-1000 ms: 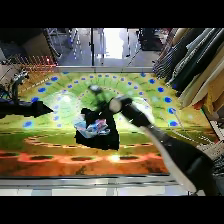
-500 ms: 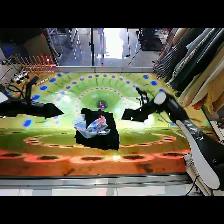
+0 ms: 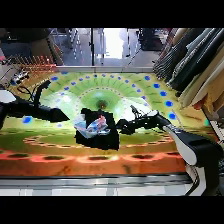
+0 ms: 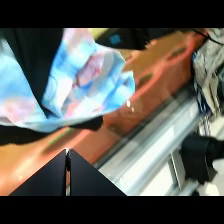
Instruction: Fold the clothes and pants, and hang the long-sleeved shirts on hangers.
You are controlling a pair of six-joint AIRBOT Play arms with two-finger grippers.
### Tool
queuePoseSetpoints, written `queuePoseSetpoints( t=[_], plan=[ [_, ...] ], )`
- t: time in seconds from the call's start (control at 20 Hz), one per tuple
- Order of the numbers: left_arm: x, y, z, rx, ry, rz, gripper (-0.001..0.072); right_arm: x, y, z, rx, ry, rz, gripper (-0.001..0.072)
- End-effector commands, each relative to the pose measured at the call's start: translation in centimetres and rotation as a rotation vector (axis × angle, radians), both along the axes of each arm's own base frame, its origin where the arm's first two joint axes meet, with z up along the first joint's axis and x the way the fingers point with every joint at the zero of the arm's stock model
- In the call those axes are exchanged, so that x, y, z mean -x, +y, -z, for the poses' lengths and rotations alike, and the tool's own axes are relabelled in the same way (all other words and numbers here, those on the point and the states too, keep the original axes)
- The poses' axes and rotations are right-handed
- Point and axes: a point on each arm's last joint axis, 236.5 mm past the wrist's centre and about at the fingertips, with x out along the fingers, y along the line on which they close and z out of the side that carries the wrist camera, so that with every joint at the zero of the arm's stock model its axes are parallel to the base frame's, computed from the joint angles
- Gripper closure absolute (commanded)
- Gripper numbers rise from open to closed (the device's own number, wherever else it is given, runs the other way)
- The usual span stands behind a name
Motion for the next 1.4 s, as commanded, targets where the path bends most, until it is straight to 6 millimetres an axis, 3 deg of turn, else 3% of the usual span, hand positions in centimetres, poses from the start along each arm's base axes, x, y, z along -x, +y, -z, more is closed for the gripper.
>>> queuePoseSetpoints(
  t=[0.0, 0.1, 0.15, 0.2, 0.3, 0.4, 0.5, 0.6, 0.75, 0.85, 1.05, 1.15, 1.25, 1.35],
  plan=[
    [1.0, -0.2, 0.1, 0.001, 0.026, 0.038, 0.0694, 0.4, 3.8, 0.5, -0.059, 0.018, -0.053, 0.0092],
    [1.1, -0.2, 0.1, 0.001, 0.028, 0.039, 0.0694, -0.1, 5.5, 1.7, -0.009, 0.057, -0.021, 0.0335],
    [1.2, -0.2, 0.1, 0.002, 0.031, 0.042, 0.0694, -0.4, 6.1, 1.7, 0.002, 0.039, -0.022, 0.057],
    [1.4, -0.2, 0.1, 0.002, 0.037, 0.049, 0.0694, -0.6, 6.6, 1.0, -0.004, 0.019, -0.032, 0.0688],
    [2.2, -0.3, 0.1, 0.003, 0.061, 0.072, 0.0694, -1.3, 6.6, -2.0, -0.023, -0.039, -0.041, 0.0692],
    [3.2, -0.2, 0.2, 0.004, 0.09, 0.1, 0.0694, -2.6, 4.4, -6.8, -0.015, -0.146, -0.02, 0.0692],
    [4.0, -0.2, 0.1, 0.006, 0.116, 0.126, 0.0694, -3.3, -0.2, -12.5, -0.001, -0.206, 0.038, 0.0693],
    [4.6, -0.2, 0.1, 0.007, 0.132, 0.143, 0.0694, -3.5, -6.5, -18.5, 0.018, -0.271, 0.133, 0.0694],
    [4.6, -0.2, 0.1, 0.007, 0.133, 0.146, 0.0694, -1.9, -18.5, -27.1, 0.076, -0.388, 0.373, 0.0696],
    [5.1, -0.2, 0.1, 0.007, 0.144, 0.161, 0.0694, 1.7, -26.9, -29.9, 0.148, -0.391, 0.537, 0.0697],
    [5.6, -0.2, 0.1, 0.008, 0.147, 0.19, 0.0694, 12.1, -41.3, -31.0, 0.294, -0.32, 0.868, 0.0697],
    [5.6, -0.2, 0.1, 0.007, 0.138, 0.197, 0.0694, 18.0, -46.3, -29.8, 0.325, -0.232, 1.031, 0.0697],
    [5.6, -0.2, 0.1, 0.006, 0.127, 0.208, 0.0694, 23.3, -49.2, -27.0, 0.378, -0.101, 1.157, 0.0697],
    [5.6, -0.2, 0.1, 0.006, 0.127, 0.208, 0.0694, 29.4, -51.2, -23.0, 0.507, 0.079, 1.224, 0.0697]
  ],
)
